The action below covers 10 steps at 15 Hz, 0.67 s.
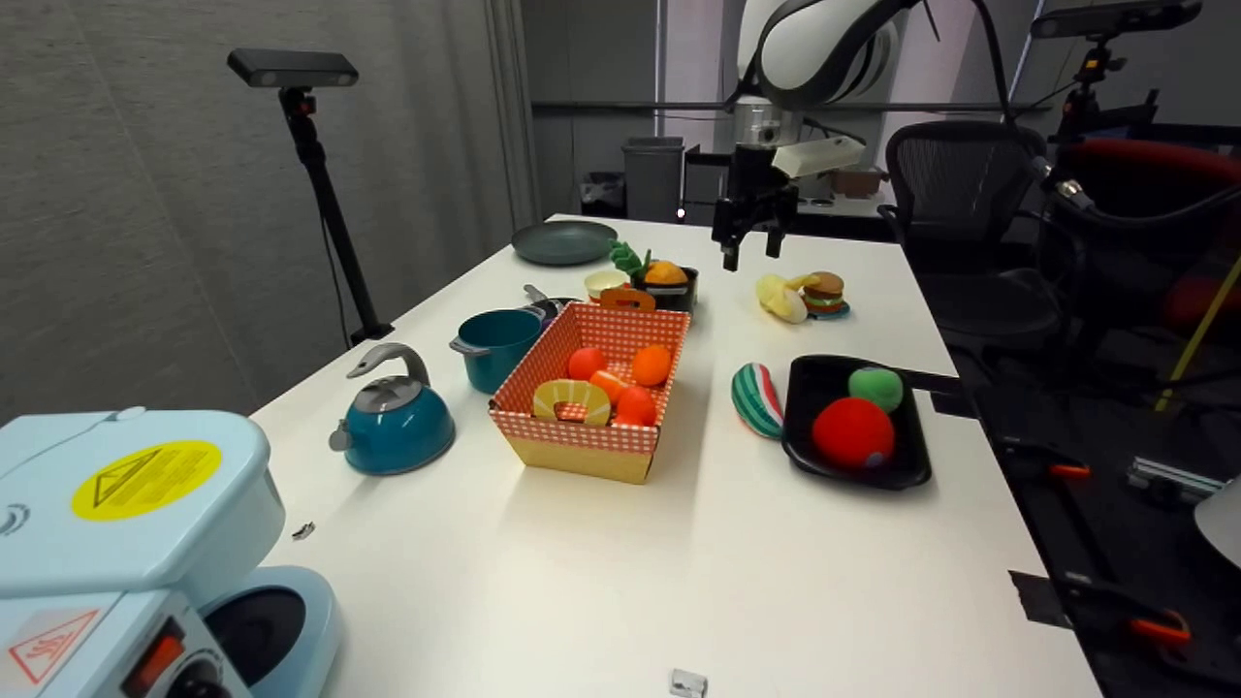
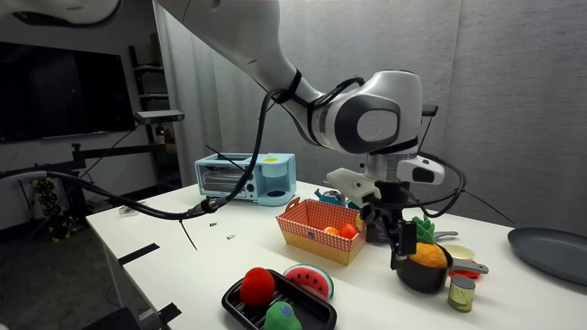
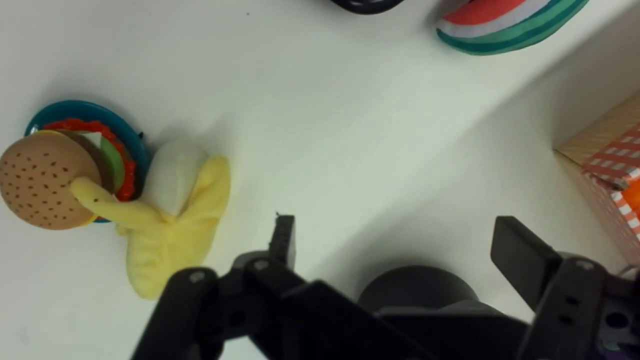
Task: Put the pineapple plush in the black pot, put the banana plush inside the basket
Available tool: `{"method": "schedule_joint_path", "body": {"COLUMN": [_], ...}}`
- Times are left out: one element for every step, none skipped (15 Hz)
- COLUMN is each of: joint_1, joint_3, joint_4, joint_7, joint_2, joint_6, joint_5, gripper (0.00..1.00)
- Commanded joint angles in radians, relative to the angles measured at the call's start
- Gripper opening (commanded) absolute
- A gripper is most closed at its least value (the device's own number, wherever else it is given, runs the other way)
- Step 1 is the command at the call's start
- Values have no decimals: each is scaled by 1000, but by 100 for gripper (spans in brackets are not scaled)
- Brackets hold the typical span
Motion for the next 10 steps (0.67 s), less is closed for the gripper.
{"method": "schedule_joint_path", "body": {"joint_1": [-16, -20, -24, -29, -34, -41, -47, -54, -61, -69], "joint_3": [-18, -24, -28, -34, -39, -45, -50, -57, -64, -72], "joint_4": [-85, -94, -104, -113, -121, -125, -130, -135, -139, -144], "joint_7": [-2, -2, -4, -6, -6, -6, -7, -5, -4, -3], "joint_2": [-68, -72, -77, -80, -82, -82, -83, -83, -83, -85], "joint_6": [36, 38, 41, 50, 58, 63, 68, 78, 82, 89], "joint_5": [30, 30, 33, 35, 38, 44, 50, 59, 67, 77], "gripper": [100, 100, 100, 100, 100, 100, 100, 100, 100, 100]}}
